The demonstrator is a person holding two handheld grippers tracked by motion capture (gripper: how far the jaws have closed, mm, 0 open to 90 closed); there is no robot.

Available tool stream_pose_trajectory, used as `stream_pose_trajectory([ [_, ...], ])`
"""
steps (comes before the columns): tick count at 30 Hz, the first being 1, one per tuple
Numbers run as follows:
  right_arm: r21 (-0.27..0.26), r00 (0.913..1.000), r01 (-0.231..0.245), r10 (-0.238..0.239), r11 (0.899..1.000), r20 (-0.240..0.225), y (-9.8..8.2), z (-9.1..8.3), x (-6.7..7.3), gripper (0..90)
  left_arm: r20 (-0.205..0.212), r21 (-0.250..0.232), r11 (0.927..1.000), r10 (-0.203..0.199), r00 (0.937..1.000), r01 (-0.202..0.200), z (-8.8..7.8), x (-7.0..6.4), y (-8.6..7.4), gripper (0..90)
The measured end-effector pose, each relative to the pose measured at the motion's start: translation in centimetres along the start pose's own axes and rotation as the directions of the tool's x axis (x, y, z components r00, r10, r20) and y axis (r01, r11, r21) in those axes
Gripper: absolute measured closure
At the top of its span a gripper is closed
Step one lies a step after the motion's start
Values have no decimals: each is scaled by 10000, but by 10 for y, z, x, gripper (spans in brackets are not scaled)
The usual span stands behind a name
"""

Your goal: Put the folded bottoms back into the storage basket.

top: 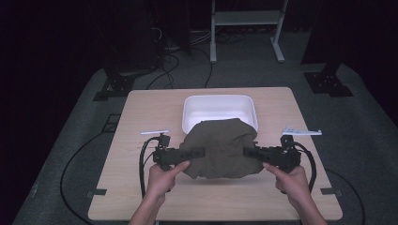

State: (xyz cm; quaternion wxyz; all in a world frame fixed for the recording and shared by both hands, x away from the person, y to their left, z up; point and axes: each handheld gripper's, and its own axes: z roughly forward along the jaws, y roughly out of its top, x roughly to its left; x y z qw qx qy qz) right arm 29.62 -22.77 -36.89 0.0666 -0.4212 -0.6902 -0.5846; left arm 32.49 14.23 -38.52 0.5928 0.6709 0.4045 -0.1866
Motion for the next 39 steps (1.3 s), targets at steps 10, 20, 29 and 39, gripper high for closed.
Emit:
stream_pose_trajectory([
  [10,-114,9998,121,-118,9999,182,29,1,1,737,-45,4,10000,57,10000,-57,0,-4,30,667],
  [20,-444,9996,37,-24,9990,299,54,5,-5,737,-275,-287,9993,225,9994,-233,4,-5,63,666],
  [29,-618,9989,192,-165,9979,447,75,8,-8,736,-375,-499,9986,129,9992,-147,8,-1,83,666],
  [39,-703,9972,399,-352,9967,664,95,13,-10,735,-557,-650,9971,352,9978,-388,9,2,104,667],
])
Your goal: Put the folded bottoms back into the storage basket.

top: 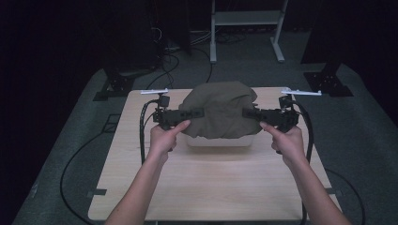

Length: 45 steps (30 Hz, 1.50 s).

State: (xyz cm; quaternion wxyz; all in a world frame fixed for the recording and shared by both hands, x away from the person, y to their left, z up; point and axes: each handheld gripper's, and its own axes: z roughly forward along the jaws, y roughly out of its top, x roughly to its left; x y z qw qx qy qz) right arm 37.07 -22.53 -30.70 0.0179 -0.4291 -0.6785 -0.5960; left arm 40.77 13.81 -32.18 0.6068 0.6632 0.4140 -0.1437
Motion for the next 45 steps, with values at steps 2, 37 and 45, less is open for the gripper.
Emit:
stream_pose_trajectory([
  [2,-19,10000,54,-54,10000,62,4,2,0,735,-15,2,10000,2,10000,-2,0,1,3,666],
  [37,122,9971,-548,540,9984,530,26,51,-48,735,-1088,-501,9984,-321,9935,267,21,56,28,659],
  [45,193,9955,-661,646,9976,690,23,55,-57,735,-1320,-374,9991,-256,9909,209,28,65,26,659],
])
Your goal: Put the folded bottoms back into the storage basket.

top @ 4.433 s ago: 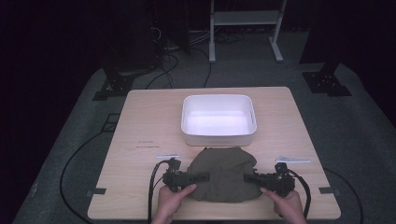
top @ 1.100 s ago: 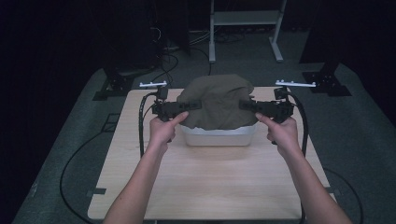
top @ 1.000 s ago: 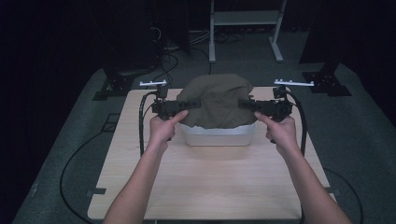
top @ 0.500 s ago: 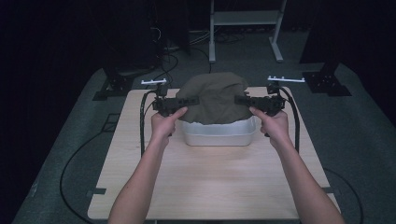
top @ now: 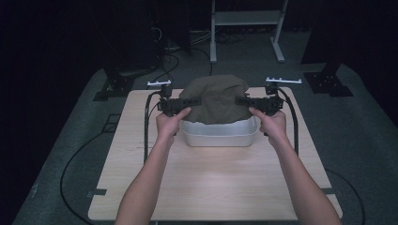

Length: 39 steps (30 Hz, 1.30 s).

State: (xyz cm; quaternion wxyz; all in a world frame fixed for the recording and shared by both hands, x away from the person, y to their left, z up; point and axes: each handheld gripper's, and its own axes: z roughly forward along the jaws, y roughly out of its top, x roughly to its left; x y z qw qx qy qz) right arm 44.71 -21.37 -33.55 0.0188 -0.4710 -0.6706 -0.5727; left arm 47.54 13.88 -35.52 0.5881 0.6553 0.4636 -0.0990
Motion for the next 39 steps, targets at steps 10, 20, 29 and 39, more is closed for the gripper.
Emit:
stream_pose_trajectory([
  [10,57,9996,-206,205,9998,171,-3,5,-11,735,-255,14,10000,-19,9997,19,10,8,-3,655],
  [20,208,9991,-321,314,9993,293,-10,13,-23,734,-516,151,9999,52,9987,-44,18,18,-8,647],
  [29,230,9977,-528,517,9983,437,-14,18,-32,734,-768,225,9997,9,9970,8,26,25,-11,643],
  [39,367,9959,-781,763,9963,479,-20,23,-44,734,-966,518,9986,-54,9953,104,35,35,-14,639],
])
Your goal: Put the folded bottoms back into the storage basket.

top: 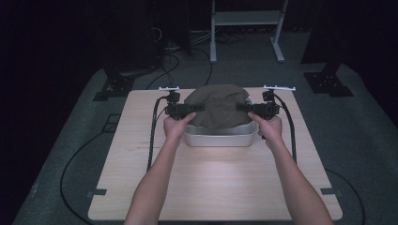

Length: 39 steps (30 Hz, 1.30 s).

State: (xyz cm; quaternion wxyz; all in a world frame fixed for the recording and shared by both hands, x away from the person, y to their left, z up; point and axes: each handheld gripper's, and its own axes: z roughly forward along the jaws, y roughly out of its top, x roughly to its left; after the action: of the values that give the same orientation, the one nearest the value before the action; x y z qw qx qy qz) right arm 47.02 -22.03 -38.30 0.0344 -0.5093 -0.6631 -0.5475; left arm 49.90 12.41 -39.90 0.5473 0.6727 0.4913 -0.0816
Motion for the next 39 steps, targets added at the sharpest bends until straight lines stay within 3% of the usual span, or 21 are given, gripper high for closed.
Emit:
stream_pose_trajectory([
  [19,180,9994,-151,145,9997,312,-4,5,-8,734,-304,322,9994,104,9995,-94,8,6,-4,631],
  [39,466,9981,-391,368,9981,488,-13,17,-17,734,-703,577,9982,-135,9974,176,12,16,-13,611],
])
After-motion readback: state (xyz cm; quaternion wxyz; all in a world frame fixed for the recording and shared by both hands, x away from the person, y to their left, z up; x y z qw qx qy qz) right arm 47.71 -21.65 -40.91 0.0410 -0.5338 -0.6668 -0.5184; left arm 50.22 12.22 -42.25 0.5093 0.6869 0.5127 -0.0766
